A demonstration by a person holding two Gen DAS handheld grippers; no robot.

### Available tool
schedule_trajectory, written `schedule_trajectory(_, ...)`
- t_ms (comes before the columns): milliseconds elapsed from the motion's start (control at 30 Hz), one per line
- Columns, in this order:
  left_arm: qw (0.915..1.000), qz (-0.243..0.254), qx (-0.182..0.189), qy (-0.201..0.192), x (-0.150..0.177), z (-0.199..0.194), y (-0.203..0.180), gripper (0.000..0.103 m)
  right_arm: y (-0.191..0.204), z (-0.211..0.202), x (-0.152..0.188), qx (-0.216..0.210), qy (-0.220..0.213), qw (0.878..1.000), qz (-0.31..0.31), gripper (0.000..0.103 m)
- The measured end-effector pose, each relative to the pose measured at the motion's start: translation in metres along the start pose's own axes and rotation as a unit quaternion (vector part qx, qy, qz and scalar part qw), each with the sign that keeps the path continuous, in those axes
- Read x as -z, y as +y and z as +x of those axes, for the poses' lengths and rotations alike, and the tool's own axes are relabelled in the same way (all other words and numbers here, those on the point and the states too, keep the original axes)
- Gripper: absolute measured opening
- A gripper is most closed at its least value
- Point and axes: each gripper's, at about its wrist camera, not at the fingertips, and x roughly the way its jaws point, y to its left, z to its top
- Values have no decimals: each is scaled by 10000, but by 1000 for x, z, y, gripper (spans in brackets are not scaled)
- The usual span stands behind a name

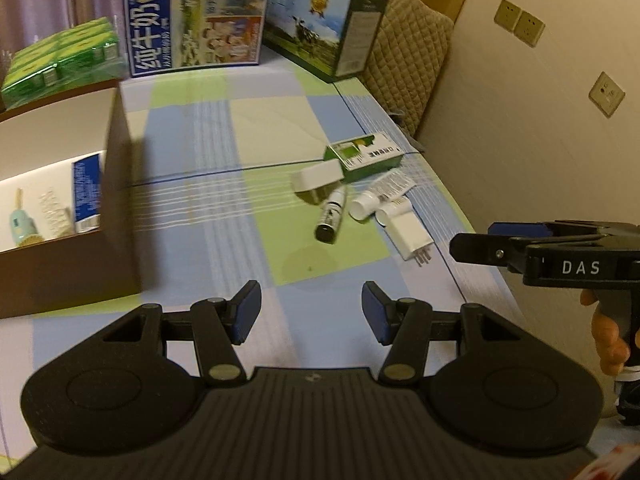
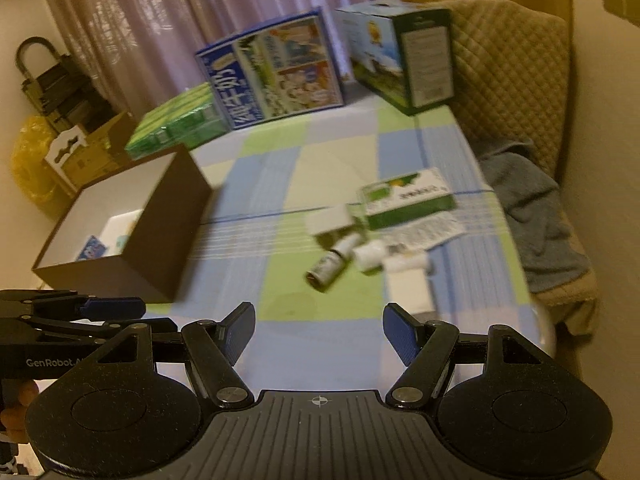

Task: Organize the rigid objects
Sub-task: 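Withdraw both tools from the box back over the scattered items, then grasp the brown spray bottle with the left tool while the right tool grasps the white charger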

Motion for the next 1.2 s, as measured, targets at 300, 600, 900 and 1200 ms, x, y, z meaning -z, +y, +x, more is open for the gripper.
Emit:
schedule_trajectory(300,9997,87,-121,203,-2,41,-29,50,-46,11,1,236,154,9995,142,68)
schedule_trajectory(600,9991,116,-324,248,-11,76,-36,50,-65,47,-7,356,323,9988,-38,67)
schedule_trajectory(900,9985,255,-367,329,-23,118,-34,49,-73,93,-7,510,545,9969,-260,56)
schedule_trajectory(1200,9968,674,-202,380,-38,159,-34,47,-74,121,-8,652,715,9944,-427,52)
